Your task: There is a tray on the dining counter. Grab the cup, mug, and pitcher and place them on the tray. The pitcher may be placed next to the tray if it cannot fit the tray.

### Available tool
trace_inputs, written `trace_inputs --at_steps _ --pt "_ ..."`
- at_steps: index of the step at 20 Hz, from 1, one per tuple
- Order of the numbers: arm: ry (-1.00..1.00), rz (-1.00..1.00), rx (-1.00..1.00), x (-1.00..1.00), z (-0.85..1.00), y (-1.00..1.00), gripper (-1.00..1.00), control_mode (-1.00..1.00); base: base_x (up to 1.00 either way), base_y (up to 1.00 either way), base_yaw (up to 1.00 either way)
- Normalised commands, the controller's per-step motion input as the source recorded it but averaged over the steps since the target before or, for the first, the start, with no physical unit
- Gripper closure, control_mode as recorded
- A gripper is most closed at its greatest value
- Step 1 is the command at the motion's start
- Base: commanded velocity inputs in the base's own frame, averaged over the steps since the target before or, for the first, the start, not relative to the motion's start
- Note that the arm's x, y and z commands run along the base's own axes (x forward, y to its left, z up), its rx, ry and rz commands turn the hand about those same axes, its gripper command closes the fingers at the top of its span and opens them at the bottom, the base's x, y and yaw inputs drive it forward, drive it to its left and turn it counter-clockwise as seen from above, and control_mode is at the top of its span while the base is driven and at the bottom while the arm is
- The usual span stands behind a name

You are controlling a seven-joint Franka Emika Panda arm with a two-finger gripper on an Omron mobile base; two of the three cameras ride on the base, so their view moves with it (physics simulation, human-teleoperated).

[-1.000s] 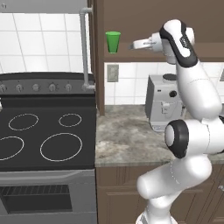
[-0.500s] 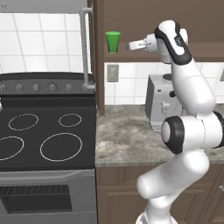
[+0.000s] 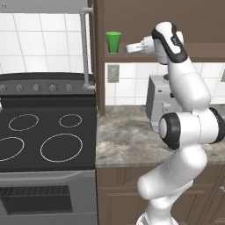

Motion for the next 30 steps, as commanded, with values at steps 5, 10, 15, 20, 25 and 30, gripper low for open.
trace_inputs --at_steps 5,10,15,20,25,30 --pt "-0.01 0.05 0.00 0.20 -0.02 0.00 -1.00 -1.00 0.00 0.00 0.00" --pt "0.00 0.05 0.00 0.18 0.00 0.00 -1.00 -1.00 0.00 0.00 0.00" --pt "-0.01 0.01 -0.01 0.13 0.00 0.01 -1.00 -1.00 0.00 0.00 0.00" --pt "-0.01 0.00 -0.02 0.12 -0.01 0.00 -1.00 -1.00 0.00 0.00 0.00" --pt "0.00 0.00 -0.02 0.13 -0.05 0.05 -1.00 -1.00 0.00 0.00 0.00" --pt "-0.02 0.00 -0.02 0.06 -0.07 0.07 -1.00 -1.00 0.00 0.00 0.00"
